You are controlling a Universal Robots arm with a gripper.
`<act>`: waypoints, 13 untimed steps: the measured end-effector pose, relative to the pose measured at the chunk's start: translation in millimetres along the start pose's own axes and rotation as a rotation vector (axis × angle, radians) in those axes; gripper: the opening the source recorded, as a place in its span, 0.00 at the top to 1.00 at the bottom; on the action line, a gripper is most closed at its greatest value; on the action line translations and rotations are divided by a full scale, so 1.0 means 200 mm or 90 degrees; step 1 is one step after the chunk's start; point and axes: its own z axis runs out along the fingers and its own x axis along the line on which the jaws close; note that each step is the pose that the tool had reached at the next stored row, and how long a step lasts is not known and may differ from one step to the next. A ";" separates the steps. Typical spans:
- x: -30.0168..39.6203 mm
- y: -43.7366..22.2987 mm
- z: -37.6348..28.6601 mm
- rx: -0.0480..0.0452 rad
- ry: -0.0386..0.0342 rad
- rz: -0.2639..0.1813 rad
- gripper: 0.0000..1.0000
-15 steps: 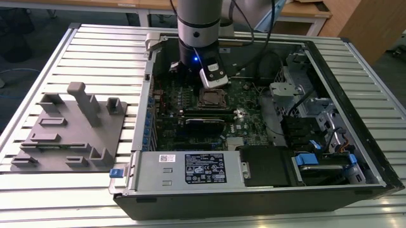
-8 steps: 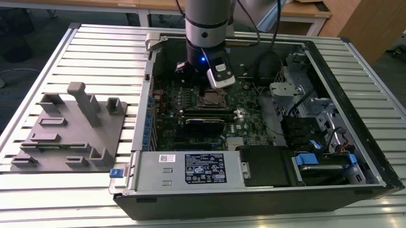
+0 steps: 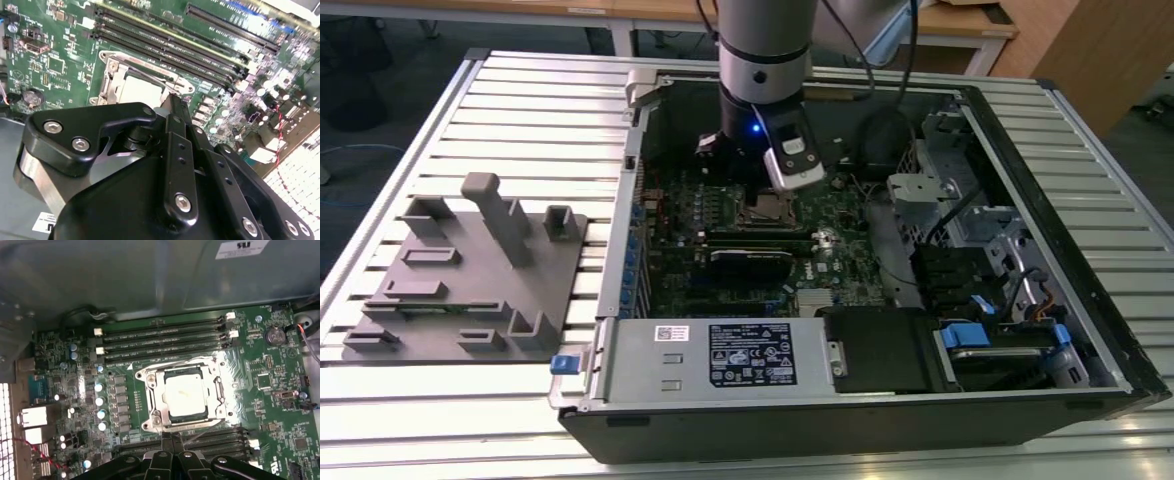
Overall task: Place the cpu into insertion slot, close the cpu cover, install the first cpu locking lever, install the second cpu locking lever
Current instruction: 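Install the second cpu locking lever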
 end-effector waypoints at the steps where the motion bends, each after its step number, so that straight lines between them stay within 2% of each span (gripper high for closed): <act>1: -0.001 -0.007 0.000 0.0000 0.0000 0.000 0.90; 8: -0.002 -0.023 0.037 0.0009 -0.0001 0.000 0.90; 13: -0.008 -0.065 0.039 0.0010 -0.0001 0.000 0.90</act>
